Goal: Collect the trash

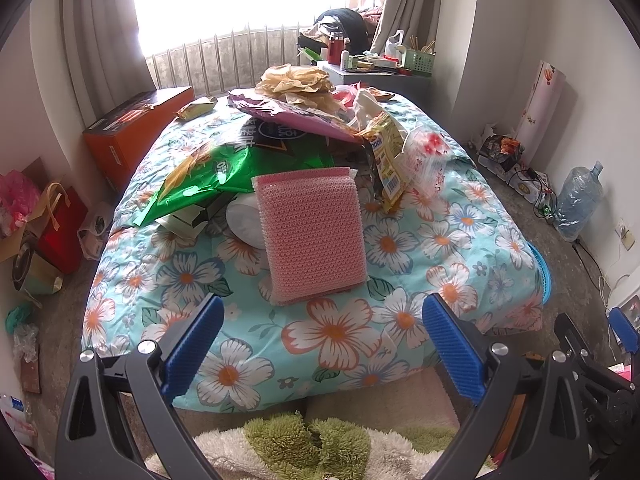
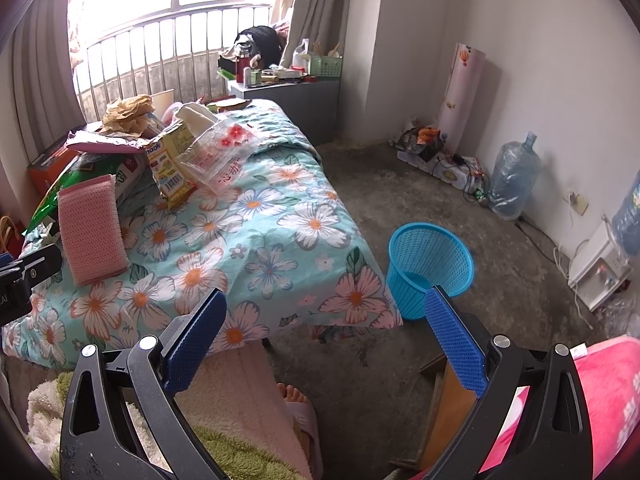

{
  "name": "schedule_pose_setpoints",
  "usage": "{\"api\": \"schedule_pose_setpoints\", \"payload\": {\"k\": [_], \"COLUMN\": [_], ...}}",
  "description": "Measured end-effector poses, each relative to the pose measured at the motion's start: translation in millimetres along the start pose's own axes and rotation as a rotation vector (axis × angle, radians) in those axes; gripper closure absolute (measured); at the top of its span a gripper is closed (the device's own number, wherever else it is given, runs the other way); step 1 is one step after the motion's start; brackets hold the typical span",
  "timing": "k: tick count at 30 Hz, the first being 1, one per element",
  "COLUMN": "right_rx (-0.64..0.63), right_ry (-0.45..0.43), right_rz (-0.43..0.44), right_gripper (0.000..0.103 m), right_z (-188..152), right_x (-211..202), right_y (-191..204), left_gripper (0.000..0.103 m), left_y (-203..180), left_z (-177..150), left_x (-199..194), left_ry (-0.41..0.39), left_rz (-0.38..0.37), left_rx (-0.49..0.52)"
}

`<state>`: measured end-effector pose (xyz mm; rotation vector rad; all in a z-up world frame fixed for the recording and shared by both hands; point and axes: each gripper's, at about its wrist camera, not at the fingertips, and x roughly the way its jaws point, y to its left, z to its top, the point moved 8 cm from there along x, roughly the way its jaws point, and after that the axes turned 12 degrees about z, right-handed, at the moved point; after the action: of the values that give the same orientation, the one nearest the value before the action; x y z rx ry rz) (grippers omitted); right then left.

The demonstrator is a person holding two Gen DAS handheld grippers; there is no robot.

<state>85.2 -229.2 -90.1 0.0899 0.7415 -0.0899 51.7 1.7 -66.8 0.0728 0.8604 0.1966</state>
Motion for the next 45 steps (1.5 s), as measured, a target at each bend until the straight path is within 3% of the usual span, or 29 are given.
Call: {"api": "schedule_pose_setpoints", "payload": {"k": [45], "right_rx": [0.009], "right_ry": [0.007], "right_rz": [0.002], "right_gripper": [0.008], "right_z": [-3.7], "right_x": [6.2], "right_y": [-1.6], "left_gripper": [0.006], "left_y": [1.5], "left_z": [-8.6], "left_x": [7.9], "left_ry": [0.024], "left_rz": [-0.009], "left_rx": [0.006]}}
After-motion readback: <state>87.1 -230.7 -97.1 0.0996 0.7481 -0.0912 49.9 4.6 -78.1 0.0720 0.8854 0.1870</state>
